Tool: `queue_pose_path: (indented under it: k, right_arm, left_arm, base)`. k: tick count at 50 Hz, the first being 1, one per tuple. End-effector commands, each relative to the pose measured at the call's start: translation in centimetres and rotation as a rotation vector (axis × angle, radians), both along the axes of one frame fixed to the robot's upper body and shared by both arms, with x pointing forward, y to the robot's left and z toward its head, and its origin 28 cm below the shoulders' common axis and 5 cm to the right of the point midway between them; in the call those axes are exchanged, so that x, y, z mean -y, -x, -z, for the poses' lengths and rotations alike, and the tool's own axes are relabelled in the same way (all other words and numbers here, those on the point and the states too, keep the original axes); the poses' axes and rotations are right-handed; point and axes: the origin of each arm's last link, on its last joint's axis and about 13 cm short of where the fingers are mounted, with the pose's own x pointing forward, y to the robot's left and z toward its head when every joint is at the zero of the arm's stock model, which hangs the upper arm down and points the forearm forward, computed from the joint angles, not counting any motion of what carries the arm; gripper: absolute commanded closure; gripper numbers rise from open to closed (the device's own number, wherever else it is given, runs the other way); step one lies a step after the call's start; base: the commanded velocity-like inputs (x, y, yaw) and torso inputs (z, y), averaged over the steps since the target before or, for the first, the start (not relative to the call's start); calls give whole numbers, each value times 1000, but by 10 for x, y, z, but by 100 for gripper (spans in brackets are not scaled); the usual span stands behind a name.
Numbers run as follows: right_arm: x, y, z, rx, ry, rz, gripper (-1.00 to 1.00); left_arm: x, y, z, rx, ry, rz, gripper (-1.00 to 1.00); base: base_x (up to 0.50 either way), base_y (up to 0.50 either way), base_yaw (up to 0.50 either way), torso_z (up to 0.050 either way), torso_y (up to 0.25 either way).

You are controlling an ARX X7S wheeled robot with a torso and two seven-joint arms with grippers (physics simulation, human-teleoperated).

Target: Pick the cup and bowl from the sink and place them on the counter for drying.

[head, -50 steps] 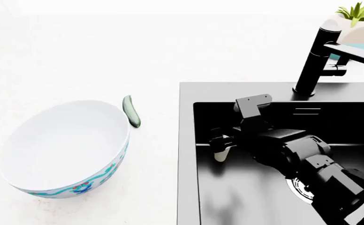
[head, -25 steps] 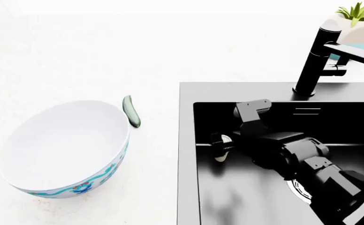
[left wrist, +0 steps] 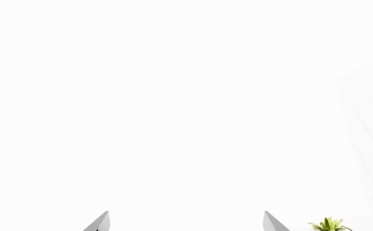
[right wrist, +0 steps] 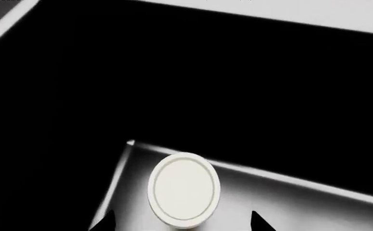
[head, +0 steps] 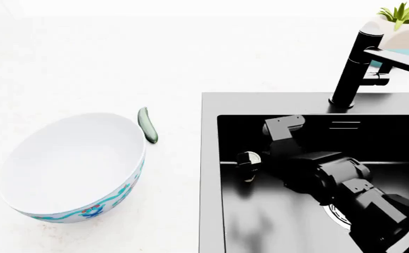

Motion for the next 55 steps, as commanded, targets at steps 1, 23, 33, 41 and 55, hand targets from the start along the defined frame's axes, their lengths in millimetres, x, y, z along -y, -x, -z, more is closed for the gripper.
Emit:
queue_pose_path:
  k: [1, 23, 33, 41, 55]
  right_arm:
    - [1, 0, 0, 11, 4, 3, -100]
    - [1, -1, -1, 44, 7, -2, -100]
    - [2, -2, -2, 58, 8, -5, -100]
    - [1, -1, -3, 64, 2, -10, -100]
    - [1, -4, -2, 81, 0, -18, -100]
  left_arm:
    - [0, 1, 0, 12, -7, 2, -100]
    - [1, 2, -1, 22, 19, 15, -100]
    - [0, 1, -2, 31, 13, 1, -100]
    - [0, 1, -2, 40, 20, -3, -100]
    - [-1, 1, 0, 52, 13, -13, -100]
  base:
    - [0, 0, 0, 0, 0]
    - [0, 0, 0, 6, -30]
    - [0, 0, 0, 0, 0]
    - [0, 0, 0, 5, -50]
    - [0, 0, 0, 3, -23]
